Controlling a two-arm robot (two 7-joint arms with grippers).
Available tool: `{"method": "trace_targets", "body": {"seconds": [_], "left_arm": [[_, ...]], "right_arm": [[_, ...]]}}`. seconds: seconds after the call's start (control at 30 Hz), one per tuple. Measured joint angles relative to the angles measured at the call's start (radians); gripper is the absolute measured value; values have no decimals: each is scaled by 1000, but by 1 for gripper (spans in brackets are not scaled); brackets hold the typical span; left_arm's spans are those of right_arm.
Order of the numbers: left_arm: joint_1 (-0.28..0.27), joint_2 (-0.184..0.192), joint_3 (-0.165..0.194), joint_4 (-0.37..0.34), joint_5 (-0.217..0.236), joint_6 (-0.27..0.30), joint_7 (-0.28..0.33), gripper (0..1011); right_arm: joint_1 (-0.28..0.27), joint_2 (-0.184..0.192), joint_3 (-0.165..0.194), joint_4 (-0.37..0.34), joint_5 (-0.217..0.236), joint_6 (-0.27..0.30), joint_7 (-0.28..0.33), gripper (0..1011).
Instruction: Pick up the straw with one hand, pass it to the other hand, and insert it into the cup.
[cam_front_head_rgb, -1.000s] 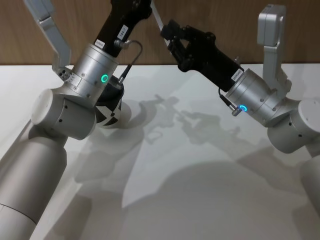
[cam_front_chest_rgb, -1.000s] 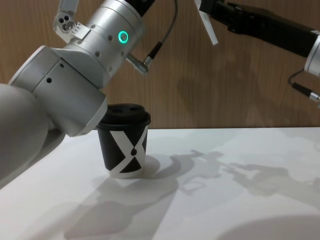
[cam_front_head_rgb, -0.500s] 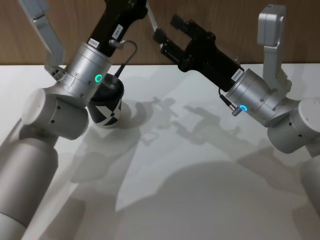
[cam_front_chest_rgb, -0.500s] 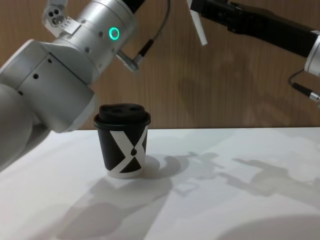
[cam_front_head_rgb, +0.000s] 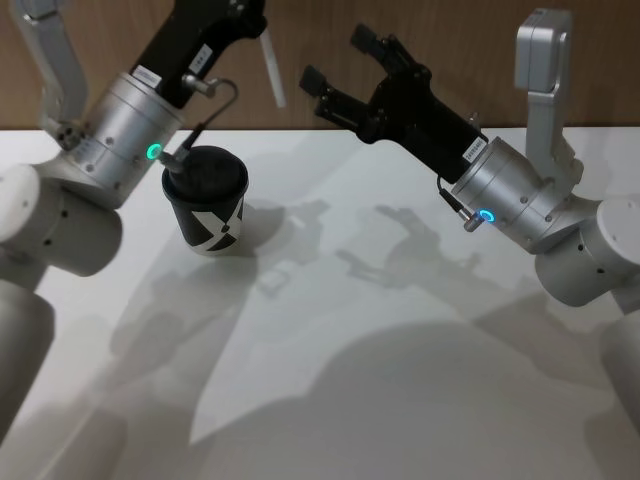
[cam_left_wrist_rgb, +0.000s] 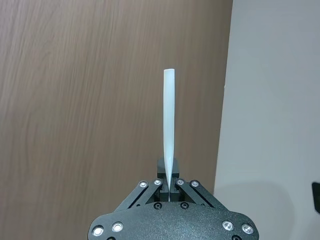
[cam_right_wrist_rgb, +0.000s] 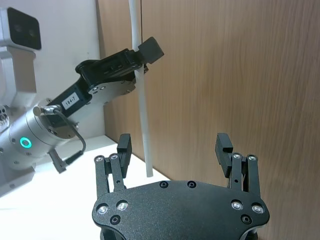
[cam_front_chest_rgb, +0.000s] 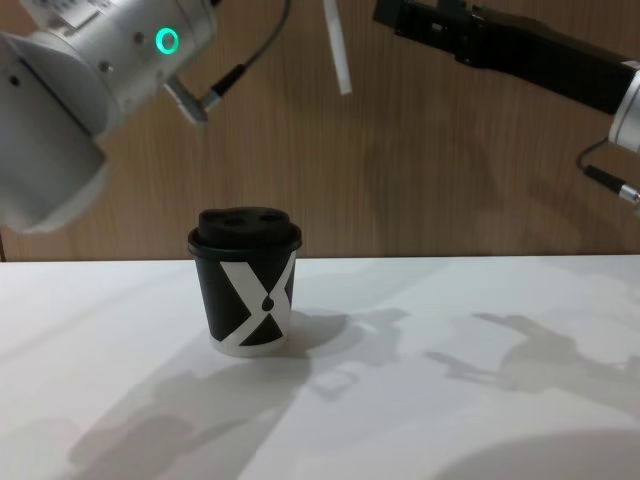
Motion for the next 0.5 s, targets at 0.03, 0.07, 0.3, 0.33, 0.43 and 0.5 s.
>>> {"method": "trace_targets", "body": {"seconds": [0.03,0.07,0.3,0.33,0.43,0.5], "left_arm": [[2,8,0,-11,7,5,6,5],[3,15,-1,-19,17,13,13,5],[11,67,-5,-86,68,68,52,5],[12,75,-6,-95,77,79,59,5],[14,90,-7,-111,90,97,68,5],[15,96,-8,-117,97,105,73,5]], "right_arm": [[0,0,0,0,0,0,0,1001],[0,0,0,0,0,0,0,1001],[0,0,0,0,0,0,0,1001],[0,0,0,0,0,0,0,1001],[0,0,0,0,0,0,0,1001],[0,0,0,0,0,0,0,1001]]}}
